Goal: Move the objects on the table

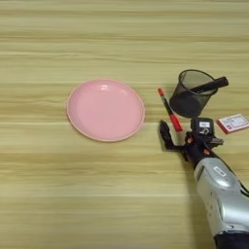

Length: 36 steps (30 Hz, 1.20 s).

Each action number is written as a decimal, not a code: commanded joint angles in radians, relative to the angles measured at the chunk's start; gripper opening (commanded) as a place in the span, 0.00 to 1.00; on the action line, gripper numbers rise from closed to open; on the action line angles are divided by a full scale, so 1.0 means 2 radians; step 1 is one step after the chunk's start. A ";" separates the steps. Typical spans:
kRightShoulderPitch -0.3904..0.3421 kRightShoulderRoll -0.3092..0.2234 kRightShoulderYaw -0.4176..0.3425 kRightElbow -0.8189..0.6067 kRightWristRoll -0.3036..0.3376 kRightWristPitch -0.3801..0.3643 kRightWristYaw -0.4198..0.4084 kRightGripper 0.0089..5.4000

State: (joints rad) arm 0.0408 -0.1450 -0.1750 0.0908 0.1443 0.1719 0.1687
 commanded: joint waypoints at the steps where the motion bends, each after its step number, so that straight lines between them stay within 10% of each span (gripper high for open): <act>1: -0.006 -0.005 -0.004 0.009 0.007 0.009 0.003 0.99; 36: 0.010 -0.008 0.010 0.006 0.007 0.026 0.014 0.88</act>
State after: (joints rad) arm 0.0517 -0.1620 -0.1624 0.0904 0.1446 0.1822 0.1866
